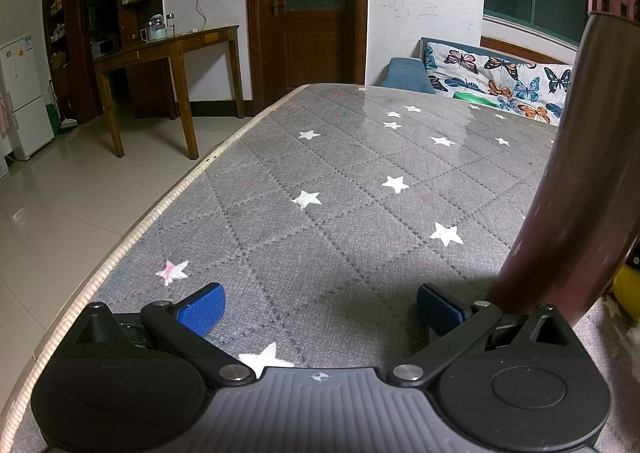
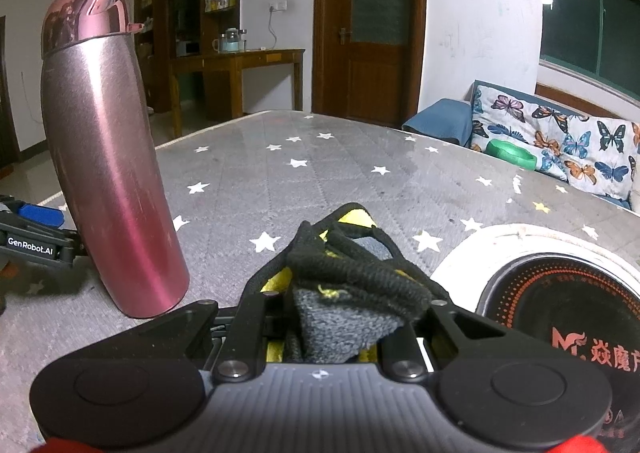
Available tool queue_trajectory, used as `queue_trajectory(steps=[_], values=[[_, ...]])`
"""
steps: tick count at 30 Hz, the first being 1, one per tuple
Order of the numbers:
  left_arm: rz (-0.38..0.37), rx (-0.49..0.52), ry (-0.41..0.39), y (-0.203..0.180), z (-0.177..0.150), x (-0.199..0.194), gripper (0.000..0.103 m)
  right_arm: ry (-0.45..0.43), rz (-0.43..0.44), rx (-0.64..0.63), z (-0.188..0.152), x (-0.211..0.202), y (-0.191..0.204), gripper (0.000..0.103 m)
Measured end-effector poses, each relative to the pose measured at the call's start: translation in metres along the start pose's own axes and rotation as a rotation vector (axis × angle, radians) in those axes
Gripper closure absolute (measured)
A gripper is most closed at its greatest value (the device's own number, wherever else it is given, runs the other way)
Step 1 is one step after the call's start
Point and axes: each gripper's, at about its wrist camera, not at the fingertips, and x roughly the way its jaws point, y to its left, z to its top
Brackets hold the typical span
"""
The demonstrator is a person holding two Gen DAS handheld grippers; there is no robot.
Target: Clean container
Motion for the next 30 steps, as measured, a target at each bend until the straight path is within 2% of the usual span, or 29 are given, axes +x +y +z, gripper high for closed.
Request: queue_trajectory(steps=[30], values=[[-0.003, -0.002, 0.0, 0.0023, 0.0004, -0.002, 0.0, -0.004, 0.008, 0.015, 0.0001, -0.0005, 0.0005, 0.086]])
